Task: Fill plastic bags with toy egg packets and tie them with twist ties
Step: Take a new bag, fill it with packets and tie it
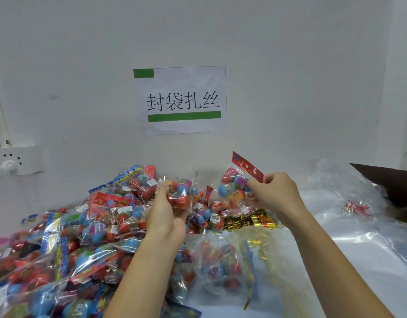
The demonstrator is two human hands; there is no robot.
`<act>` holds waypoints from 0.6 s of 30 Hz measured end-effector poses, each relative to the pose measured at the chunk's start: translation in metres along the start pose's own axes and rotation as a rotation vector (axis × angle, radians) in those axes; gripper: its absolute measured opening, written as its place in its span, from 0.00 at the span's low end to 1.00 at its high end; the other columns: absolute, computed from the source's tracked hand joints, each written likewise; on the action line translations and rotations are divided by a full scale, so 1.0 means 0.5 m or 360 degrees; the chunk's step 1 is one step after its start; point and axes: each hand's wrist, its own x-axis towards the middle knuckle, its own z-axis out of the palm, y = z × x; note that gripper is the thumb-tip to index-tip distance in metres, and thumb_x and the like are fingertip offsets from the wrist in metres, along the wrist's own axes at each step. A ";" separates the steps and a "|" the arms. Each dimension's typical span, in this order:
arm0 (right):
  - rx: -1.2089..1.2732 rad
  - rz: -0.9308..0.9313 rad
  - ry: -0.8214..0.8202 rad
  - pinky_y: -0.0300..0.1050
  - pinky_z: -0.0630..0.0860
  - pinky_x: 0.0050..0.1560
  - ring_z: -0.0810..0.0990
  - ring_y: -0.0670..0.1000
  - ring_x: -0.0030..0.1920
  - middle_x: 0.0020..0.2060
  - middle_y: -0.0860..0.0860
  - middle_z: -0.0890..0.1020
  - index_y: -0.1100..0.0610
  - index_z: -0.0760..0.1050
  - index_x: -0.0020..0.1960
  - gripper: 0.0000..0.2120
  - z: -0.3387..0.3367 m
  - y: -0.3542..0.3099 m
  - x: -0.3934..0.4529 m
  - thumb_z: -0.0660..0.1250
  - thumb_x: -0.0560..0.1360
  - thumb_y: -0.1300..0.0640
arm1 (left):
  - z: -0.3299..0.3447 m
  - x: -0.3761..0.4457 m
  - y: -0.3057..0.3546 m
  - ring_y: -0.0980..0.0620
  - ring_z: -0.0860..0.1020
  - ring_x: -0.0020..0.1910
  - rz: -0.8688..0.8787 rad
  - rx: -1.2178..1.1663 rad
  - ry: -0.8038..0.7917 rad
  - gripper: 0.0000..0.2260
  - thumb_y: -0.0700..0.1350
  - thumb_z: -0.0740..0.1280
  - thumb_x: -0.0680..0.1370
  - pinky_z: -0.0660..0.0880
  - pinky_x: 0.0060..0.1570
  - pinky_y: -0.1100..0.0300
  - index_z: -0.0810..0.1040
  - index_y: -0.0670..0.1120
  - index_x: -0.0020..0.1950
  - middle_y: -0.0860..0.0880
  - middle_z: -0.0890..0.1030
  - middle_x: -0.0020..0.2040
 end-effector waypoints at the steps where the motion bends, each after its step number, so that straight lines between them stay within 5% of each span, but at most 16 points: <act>1: -0.0055 0.0008 0.0007 0.51 0.85 0.38 0.87 0.52 0.36 0.40 0.57 0.85 0.64 0.79 0.44 0.14 0.007 -0.003 -0.004 0.72 0.75 0.52 | 0.003 -0.001 -0.001 0.45 0.82 0.55 0.0007 0.0022 0.0007 0.08 0.44 0.68 0.81 0.80 0.47 0.57 0.78 0.42 0.58 0.41 0.83 0.57; 6: -0.0105 0.0035 0.0022 0.63 0.83 0.46 0.87 0.61 0.42 0.39 0.63 0.85 0.67 0.76 0.37 0.18 0.035 -0.021 -0.024 0.73 0.73 0.51 | 0.018 -0.007 -0.021 0.53 0.82 0.50 0.0177 0.0252 0.0000 0.14 0.53 0.64 0.82 0.77 0.52 0.55 0.79 0.45 0.58 0.46 0.85 0.52; 8: 0.0058 0.0040 -0.0090 0.64 0.83 0.48 0.87 0.60 0.41 0.42 0.65 0.85 0.63 0.74 0.37 0.14 0.053 -0.027 -0.031 0.71 0.74 0.55 | 0.027 -0.011 -0.032 0.53 0.81 0.54 0.0186 0.0350 -0.0004 0.18 0.57 0.62 0.82 0.76 0.52 0.55 0.77 0.44 0.62 0.47 0.83 0.57; 11: 0.0388 0.0099 -0.0379 0.53 0.85 0.48 0.88 0.51 0.38 0.39 0.59 0.87 0.65 0.75 0.43 0.09 0.076 -0.030 -0.037 0.68 0.76 0.58 | 0.034 -0.012 -0.049 0.49 0.78 0.64 0.0086 0.0427 -0.0110 0.27 0.61 0.60 0.81 0.76 0.56 0.53 0.68 0.46 0.74 0.44 0.77 0.68; 14: 0.0642 0.0112 -0.0740 0.42 0.84 0.44 0.88 0.53 0.43 0.42 0.56 0.88 0.63 0.80 0.54 0.08 0.081 -0.033 -0.046 0.68 0.78 0.59 | 0.032 -0.014 -0.056 0.42 0.80 0.61 -0.0025 0.0322 -0.0281 0.28 0.63 0.59 0.81 0.78 0.50 0.51 0.68 0.46 0.74 0.40 0.79 0.65; 18: 0.0689 0.0107 -0.0950 0.43 0.84 0.46 0.87 0.56 0.48 0.46 0.59 0.87 0.62 0.80 0.54 0.06 0.060 -0.031 -0.045 0.69 0.78 0.62 | 0.032 -0.013 -0.058 0.39 0.82 0.55 -0.0024 0.0238 -0.0231 0.21 0.57 0.62 0.82 0.79 0.50 0.48 0.71 0.46 0.70 0.40 0.83 0.58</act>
